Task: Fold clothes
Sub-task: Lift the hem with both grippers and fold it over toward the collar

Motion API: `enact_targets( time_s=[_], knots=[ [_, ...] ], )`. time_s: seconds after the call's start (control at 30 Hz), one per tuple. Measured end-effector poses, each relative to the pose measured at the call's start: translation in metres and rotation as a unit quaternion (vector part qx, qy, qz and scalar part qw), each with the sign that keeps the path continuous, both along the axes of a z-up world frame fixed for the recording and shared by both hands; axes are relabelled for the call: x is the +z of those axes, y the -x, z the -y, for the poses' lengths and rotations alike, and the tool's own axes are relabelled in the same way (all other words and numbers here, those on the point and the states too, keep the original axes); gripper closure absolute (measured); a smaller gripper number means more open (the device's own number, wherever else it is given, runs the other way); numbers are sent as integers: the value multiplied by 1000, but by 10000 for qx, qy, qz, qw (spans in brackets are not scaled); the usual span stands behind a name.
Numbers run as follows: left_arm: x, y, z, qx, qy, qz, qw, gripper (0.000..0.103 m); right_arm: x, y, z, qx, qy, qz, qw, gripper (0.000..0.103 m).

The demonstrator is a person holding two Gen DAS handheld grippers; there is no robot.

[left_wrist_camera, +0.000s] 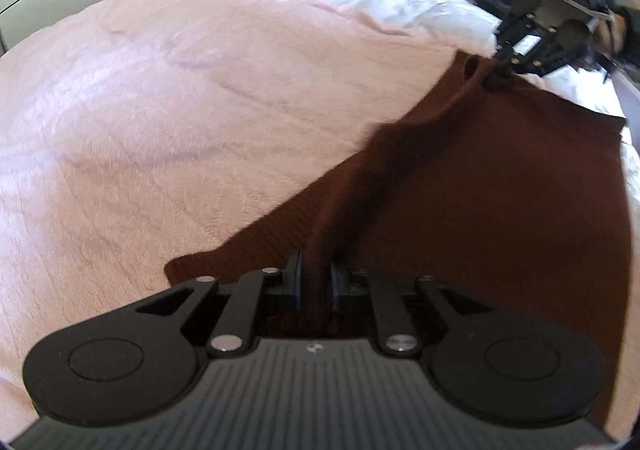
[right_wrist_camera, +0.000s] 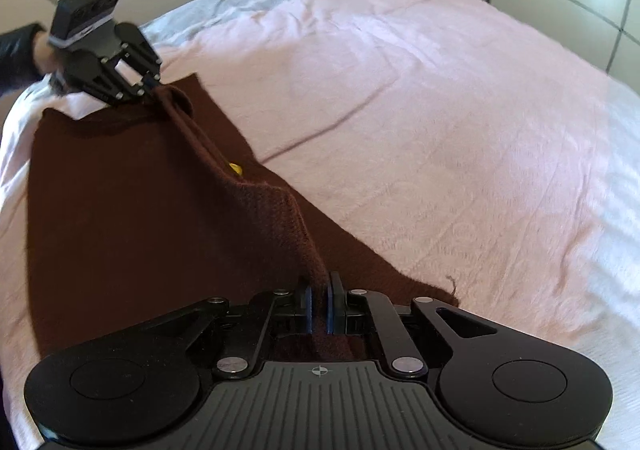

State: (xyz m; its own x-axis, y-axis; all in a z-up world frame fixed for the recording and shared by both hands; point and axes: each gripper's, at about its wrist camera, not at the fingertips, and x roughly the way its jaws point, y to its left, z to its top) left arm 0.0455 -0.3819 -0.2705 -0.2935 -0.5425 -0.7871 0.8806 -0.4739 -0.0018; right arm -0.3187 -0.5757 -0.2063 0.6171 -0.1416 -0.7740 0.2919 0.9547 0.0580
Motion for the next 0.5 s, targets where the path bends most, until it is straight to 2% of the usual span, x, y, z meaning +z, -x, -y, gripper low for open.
enact_targets(
  time_s=[0.1, 0.3, 0.37, 0.43, 0.5],
  knots=[
    [-2, -5, 1, 216, 39, -92, 9997, 82, -1, 8, 5, -287, -249, 254, 9990, 98],
    [-3, -14, 1, 446, -11, -242, 9987, 82, 2, 25, 14, -865, -752, 788, 9903, 96],
    [-1, -16, -1, 519, 5, -223, 9984, 82, 2, 30, 19, -1219, -736, 875, 9859, 92],
    [3, -19, -4, 607, 44, -206, 9979, 82, 2, 36, 27, -1636, -839, 1064, 9772, 90],
    [8, -23, -8, 709, 94, -186, 9973, 77, 6, 45, 32, -2149, -904, 1236, 9646, 87]
  ],
)
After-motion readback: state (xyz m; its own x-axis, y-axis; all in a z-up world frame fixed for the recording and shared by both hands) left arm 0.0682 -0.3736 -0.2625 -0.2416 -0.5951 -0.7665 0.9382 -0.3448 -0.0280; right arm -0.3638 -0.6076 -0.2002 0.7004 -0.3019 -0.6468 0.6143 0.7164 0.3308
